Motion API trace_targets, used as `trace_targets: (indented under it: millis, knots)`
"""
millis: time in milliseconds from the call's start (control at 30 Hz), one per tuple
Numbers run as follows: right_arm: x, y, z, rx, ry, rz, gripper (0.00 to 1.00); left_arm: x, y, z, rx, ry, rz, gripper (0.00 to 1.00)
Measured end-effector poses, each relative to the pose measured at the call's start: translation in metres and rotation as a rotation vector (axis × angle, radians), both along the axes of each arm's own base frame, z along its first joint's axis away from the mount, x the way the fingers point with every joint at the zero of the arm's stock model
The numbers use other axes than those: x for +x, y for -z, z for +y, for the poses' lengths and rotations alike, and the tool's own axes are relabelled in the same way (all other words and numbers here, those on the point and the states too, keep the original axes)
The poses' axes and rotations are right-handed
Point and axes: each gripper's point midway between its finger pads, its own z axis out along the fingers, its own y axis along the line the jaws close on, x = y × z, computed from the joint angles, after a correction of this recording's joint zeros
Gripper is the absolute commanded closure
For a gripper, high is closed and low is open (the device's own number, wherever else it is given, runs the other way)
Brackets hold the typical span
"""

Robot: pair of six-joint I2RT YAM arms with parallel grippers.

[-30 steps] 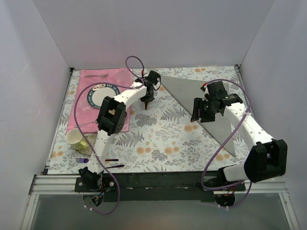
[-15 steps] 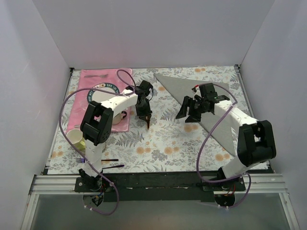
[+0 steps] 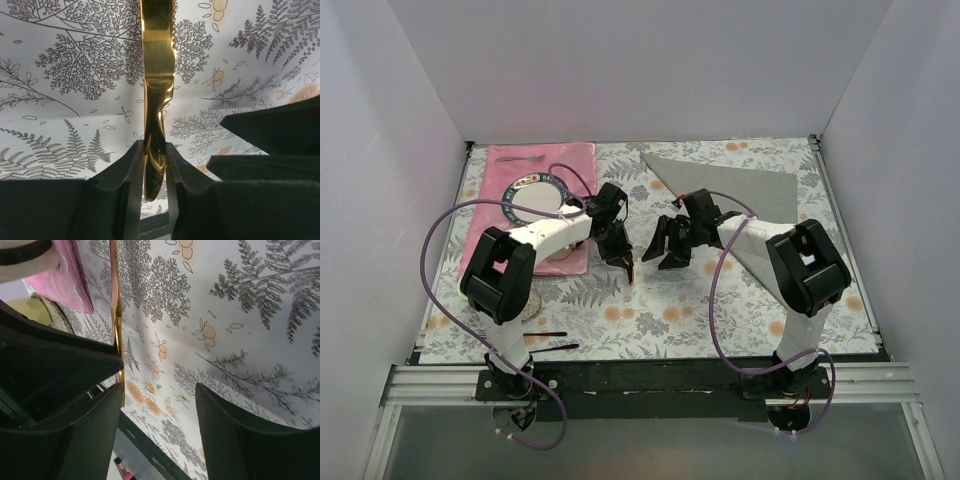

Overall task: Fold the napkin, place the utensils inside, and roll it up
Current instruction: Grab a utensil with the right arm

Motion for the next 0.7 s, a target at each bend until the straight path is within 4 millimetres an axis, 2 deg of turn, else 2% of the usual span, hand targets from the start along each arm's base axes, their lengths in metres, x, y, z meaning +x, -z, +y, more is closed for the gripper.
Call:
trace_targets:
  millis: [300,467,567,667,700]
  knots:
    - [0.017,0.014,0.029,0.066,0.044,0.047,0.38,-0.003,-0.003,-0.002,-0.022,-0.010,-0.014,1.00]
    - [0.029,0.014,0.051,0.108,0.023,0.029,0.41,-0.006,-0.004,-0.004,-0.029,-0.010,-0.015,1.00]
    - [0.027,0.015,0.061,0.130,0.006,0.035,0.54,-0.008,-0.003,-0.004,-0.028,-0.009,-0.012,1.00]
    - [0.022,0.020,0.069,0.153,-0.014,0.059,0.92,-0.008,-0.003,-0.005,-0.029,-0.009,-0.011,1.00]
    - [0.019,0.020,0.072,0.170,-0.017,0.076,0.99,-0.009,-0.003,-0.005,-0.027,-0.008,-0.009,1.00]
